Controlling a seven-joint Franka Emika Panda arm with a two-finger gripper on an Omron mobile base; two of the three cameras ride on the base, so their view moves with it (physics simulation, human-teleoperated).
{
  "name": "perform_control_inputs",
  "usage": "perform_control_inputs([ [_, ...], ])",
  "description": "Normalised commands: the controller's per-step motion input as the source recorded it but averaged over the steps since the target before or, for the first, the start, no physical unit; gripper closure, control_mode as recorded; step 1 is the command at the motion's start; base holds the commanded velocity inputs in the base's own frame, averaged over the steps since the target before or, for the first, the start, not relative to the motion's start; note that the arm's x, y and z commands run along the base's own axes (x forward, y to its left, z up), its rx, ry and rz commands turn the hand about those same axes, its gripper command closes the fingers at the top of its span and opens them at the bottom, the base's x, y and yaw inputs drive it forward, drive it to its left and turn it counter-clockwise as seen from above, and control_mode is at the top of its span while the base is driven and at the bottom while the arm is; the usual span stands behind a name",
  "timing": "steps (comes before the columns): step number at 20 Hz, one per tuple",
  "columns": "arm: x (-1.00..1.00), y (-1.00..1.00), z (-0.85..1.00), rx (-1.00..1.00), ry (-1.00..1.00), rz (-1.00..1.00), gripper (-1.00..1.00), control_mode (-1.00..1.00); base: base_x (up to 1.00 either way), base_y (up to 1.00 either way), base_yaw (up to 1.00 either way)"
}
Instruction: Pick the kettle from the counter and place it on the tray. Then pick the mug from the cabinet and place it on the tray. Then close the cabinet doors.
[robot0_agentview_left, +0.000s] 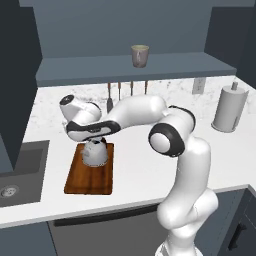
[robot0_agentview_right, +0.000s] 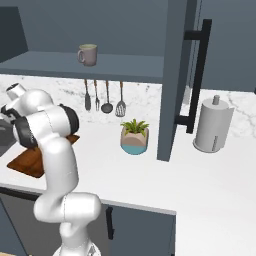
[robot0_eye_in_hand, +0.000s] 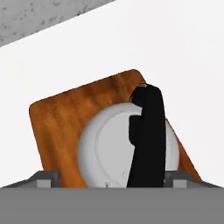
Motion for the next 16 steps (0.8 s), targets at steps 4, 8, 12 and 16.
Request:
perform_control_inputs([
  [4, -0.56, 0.00, 0.13, 0.00, -0.17, 0.00, -1.00, -1.00, 0.00, 0.00, 0.00],
  [8, -0.74, -0.15, 0.45, 0.01, -0.20, 0.00, -1.00, -1.00, 0.00, 0.00, 0.00],
  [12, -0.76, -0.52, 0.73, 0.02, -0.14, 0.00, -1.00, -1.00, 0.00, 0.00, 0.00],
  [16, -0.64, -0.84, 0.86, 0.05, -0.04, 0.00, -1.00, -1.00, 0.00, 0.00, 0.00],
])
